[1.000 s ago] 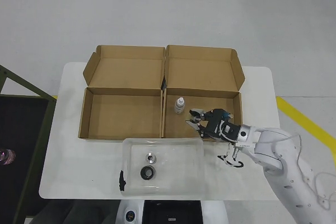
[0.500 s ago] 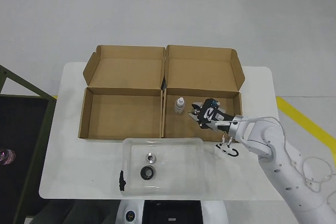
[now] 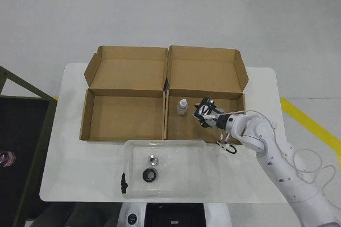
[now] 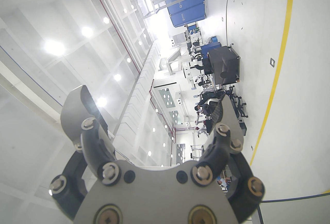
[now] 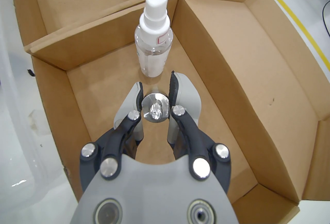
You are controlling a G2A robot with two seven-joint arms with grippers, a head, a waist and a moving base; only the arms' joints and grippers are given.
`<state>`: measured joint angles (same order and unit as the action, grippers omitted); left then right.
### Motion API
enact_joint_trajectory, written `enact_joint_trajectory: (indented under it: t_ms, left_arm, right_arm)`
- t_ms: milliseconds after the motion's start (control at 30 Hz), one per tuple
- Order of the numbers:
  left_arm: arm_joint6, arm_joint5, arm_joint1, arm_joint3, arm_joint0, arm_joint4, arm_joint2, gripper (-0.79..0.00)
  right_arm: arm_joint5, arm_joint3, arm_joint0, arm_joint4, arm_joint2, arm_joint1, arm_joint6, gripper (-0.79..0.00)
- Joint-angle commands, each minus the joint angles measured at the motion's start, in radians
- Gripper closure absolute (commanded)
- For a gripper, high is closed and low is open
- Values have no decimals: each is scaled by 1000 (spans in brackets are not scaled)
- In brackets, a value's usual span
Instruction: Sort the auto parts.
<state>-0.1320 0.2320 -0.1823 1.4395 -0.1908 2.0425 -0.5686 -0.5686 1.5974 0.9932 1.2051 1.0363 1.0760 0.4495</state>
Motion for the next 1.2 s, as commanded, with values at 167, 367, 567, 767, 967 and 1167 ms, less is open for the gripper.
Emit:
enact_joint_trajectory:
  t_ms: [167, 367, 567, 767, 967, 1167]
  left_arm:
    - [0, 0, 0, 0, 0, 0, 0, -785]
    - [0, 0, 0, 0, 0, 0, 0, -785]
    - [0, 0, 0, 0, 0, 0, 0, -785]
    - [0, 0, 0, 0, 0, 0, 0, -785]
    - [0, 0, 0, 0, 0, 0, 0, -785]
    - [0, 0, 0, 0, 0, 0, 0, -785]
  right_arm:
    - [21, -46, -30, 22, -36, 13, 7, -28]
    - [35, -81, -48, 49, -63, 22, 17, -105]
    - [42, -115, -65, 62, -85, 32, 18, -182]
    - [46, -132, -75, 65, -96, 40, 16, -292]
    - [28, -83, -54, 63, -60, 33, 4, -348]
    - [-26, 35, 18, 44, 25, 9, 3, -360]
